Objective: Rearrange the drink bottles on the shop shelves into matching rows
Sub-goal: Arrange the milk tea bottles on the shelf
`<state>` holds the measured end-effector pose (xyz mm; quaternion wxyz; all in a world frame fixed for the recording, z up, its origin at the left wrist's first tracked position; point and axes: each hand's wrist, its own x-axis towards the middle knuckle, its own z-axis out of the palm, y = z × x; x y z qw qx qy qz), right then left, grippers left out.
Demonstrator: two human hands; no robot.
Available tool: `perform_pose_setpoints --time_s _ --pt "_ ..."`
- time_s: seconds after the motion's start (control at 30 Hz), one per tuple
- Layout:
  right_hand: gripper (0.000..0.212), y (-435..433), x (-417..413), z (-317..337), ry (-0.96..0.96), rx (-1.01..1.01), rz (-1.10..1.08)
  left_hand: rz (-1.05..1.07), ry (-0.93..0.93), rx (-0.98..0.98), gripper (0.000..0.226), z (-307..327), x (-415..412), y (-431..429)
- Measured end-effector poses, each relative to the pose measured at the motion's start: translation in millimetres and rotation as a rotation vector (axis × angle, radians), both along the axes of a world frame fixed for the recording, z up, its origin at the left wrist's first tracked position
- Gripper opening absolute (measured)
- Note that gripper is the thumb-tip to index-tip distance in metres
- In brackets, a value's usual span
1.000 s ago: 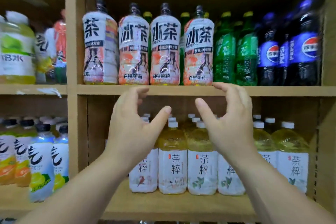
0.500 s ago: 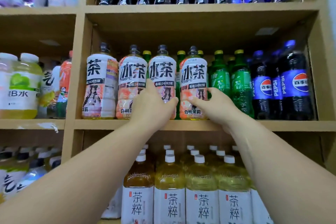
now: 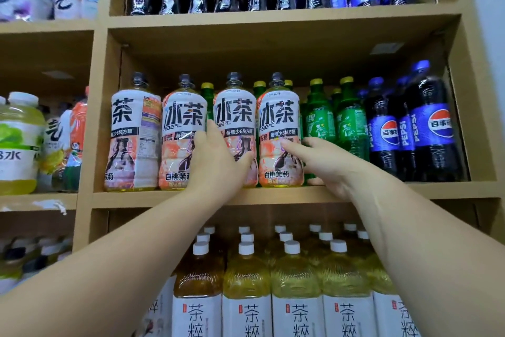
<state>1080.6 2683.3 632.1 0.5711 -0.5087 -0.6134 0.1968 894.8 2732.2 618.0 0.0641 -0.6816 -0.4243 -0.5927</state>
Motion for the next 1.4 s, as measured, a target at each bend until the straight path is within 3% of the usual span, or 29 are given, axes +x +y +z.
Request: perform_pose_setpoints --time_s 0.07,0.17,0.3,0.47,0.63,0.77,0.93,1.1,1.33,1.4 --pt "0.043 0 1 0 0.0 -0.013 0.024 -0.043 -0.015 0.022 0.077 -1 -2 2" --pt "0.038 2 2 -1 0.028 0.011 0.023 -0.11 -0.035 0.051 0.073 -7 -3 5" --pt "0.06 5 4 -2 0.071 0.039 0.03 -0.122 -0.058 0.107 0.083 -11 -4 6" --pt "0.068 6 6 -4 0.061 0.089 0.028 -0.141 -0.052 0.115 0.089 -5 -9 8" --pt "0.044 6 2 -8 -0.005 0.156 -0.019 -0.179 -0.02 0.088 0.076 -5 -9 6" --pt "0.062 17 0 -10 -0.064 0.183 -0.116 -0.243 -0.011 -0.004 0.081 -8 -9 5" --pt "0.065 23 -3 -11 -0.095 0.171 -0.168 -0.344 -0.052 -0.073 0.084 -2 -12 7" --pt "0.086 27 1 -9 -0.071 0.173 -0.14 -0.376 -0.093 -0.132 0.075 10 -13 7" --pt "0.073 23 -6 -15 -0.057 0.224 -0.227 -0.376 -0.105 -0.12 0.064 10 -6 -6" --pt "0.079 23 -7 -13 -0.031 0.219 -0.21 -0.416 -0.148 -0.123 0.057 10 -8 -11"
